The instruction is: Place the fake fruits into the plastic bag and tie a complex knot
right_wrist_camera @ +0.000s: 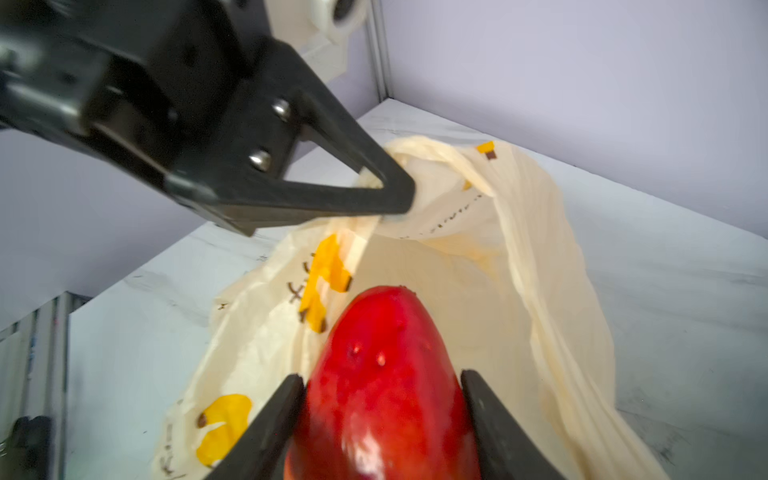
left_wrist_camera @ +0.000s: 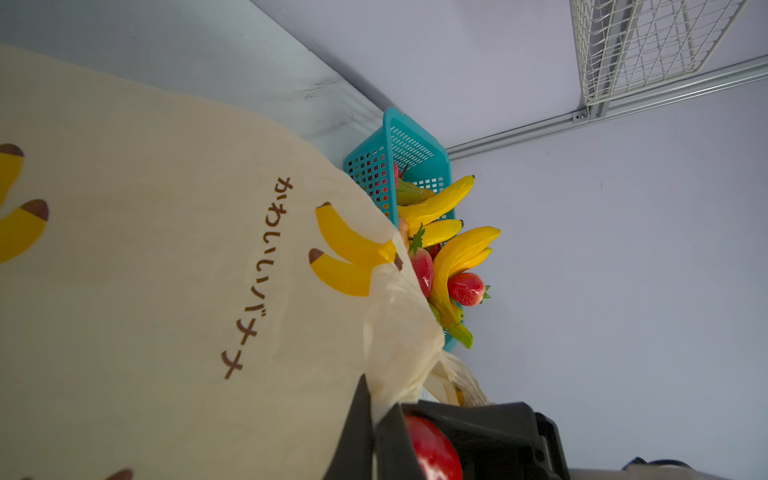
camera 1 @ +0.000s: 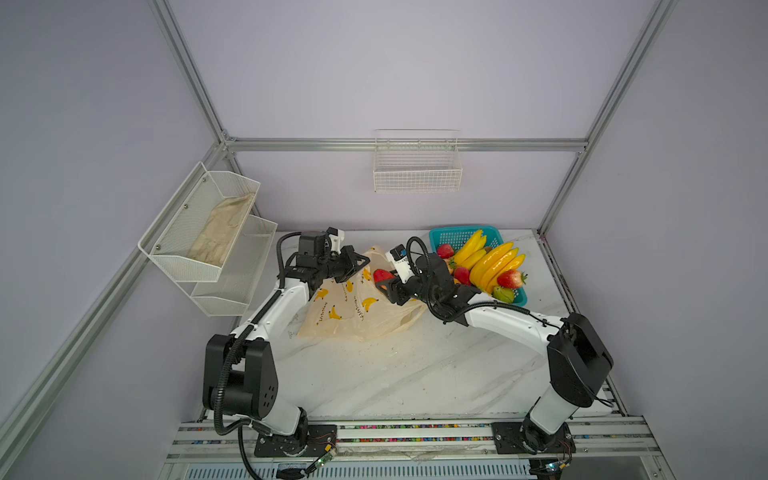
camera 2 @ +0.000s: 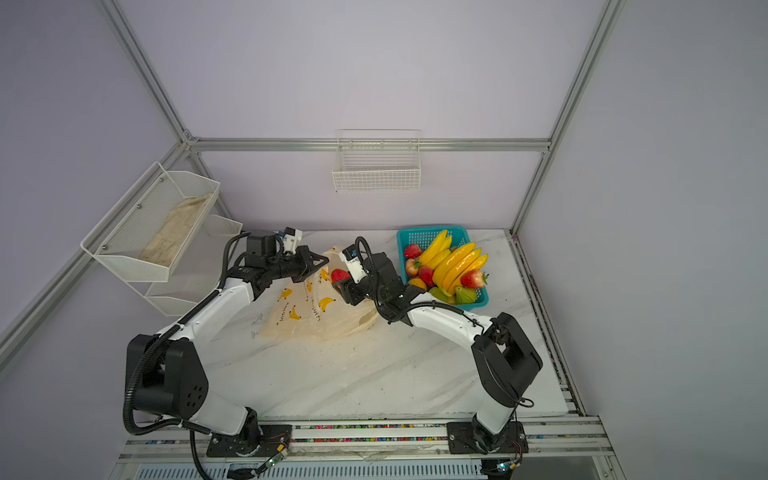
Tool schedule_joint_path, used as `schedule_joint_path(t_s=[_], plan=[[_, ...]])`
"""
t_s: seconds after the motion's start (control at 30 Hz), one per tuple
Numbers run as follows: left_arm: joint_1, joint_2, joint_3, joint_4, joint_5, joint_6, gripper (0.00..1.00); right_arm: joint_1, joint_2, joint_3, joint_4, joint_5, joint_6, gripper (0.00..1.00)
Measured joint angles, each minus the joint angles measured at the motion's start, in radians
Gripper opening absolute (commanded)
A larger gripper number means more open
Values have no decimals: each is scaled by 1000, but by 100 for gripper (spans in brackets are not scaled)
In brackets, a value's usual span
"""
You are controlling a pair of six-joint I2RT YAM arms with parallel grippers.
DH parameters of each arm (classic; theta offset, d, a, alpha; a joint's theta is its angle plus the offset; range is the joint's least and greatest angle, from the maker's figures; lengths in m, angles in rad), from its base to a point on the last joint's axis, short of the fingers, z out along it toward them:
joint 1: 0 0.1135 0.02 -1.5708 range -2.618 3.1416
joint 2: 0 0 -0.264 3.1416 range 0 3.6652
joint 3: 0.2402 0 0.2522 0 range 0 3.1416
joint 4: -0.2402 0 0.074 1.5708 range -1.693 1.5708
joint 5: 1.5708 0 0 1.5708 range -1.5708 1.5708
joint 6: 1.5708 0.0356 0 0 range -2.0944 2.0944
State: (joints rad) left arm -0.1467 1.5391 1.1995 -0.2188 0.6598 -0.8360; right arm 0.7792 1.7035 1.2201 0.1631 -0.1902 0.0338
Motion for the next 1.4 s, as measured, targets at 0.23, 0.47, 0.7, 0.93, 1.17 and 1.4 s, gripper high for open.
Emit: schedule_joint_path(t_s=[0.23,0.47,0.7,0.93,1.17,1.4], plan=[[-16,2,0,0,17,37,0,-42,94,41,-22,72,76,28],[-43,31,0,0,64,48,0,-50,213,41,-22,66,146,33],[-48,67,0,9,90,30,0,-50,326,63,69,11,327,42],[-50,69,0,42,96,4,0,-50,396,92,195,-86,458,58],[-49,69,0,49,97,-8,0,-51,377,82,331,-241,492,72],[-21,69,0,62,109,-19,0,-74,253,-14,371,-307,487,71]])
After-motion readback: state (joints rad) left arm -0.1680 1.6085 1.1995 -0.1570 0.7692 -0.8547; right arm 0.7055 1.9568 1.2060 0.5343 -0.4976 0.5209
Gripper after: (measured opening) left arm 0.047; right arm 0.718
